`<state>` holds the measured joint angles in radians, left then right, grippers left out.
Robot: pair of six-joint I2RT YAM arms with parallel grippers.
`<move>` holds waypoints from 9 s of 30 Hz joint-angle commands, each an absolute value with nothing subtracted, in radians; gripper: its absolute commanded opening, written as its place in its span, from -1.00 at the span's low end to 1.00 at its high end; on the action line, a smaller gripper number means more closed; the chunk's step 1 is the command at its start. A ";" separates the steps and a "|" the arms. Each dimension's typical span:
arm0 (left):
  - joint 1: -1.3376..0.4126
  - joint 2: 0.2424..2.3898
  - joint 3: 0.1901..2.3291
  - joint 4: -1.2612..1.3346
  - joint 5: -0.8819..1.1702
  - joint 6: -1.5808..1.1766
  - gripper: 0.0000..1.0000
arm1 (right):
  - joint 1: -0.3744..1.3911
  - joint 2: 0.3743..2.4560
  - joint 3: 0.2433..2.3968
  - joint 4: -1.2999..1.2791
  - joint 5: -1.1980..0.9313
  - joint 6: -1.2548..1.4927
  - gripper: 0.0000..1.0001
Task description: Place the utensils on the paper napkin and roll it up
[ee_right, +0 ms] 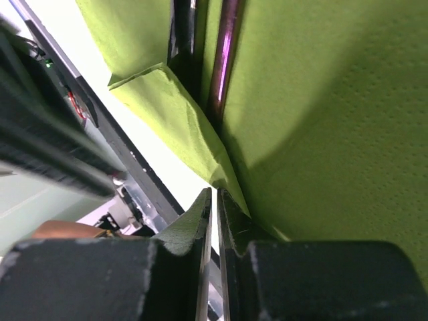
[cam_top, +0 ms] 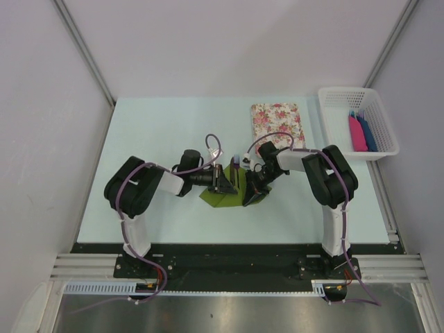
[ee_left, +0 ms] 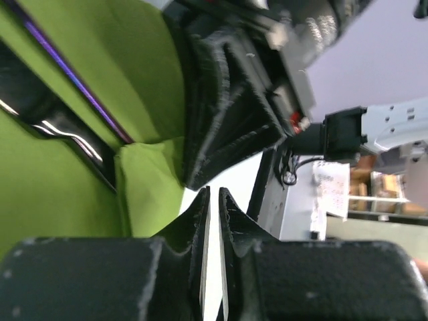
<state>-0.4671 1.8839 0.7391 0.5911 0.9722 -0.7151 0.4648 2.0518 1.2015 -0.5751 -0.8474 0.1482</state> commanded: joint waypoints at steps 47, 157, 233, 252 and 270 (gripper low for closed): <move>-0.480 2.115 0.838 0.635 0.887 -0.811 -1.00 | 0.407 2.042 1.201 -0.537 -0.830 0.169 -0.67; -0.454 2.043 0.821 0.761 0.931 -0.868 -0.99 | 0.430 2.002 1.224 -0.417 -0.819 0.403 -0.95; -0.368 1.820 0.741 0.459 0.937 -0.699 -0.81 | 0.472 2.151 1.276 -0.282 -0.927 0.612 -0.94; -0.310 1.750 0.723 0.370 0.937 -0.650 -0.63 | 0.474 2.168 1.273 -0.238 -0.940 0.640 -0.62; -0.236 1.712 0.730 0.495 0.910 -0.836 0.05 | 0.479 2.172 1.296 -0.247 -0.930 0.640 0.31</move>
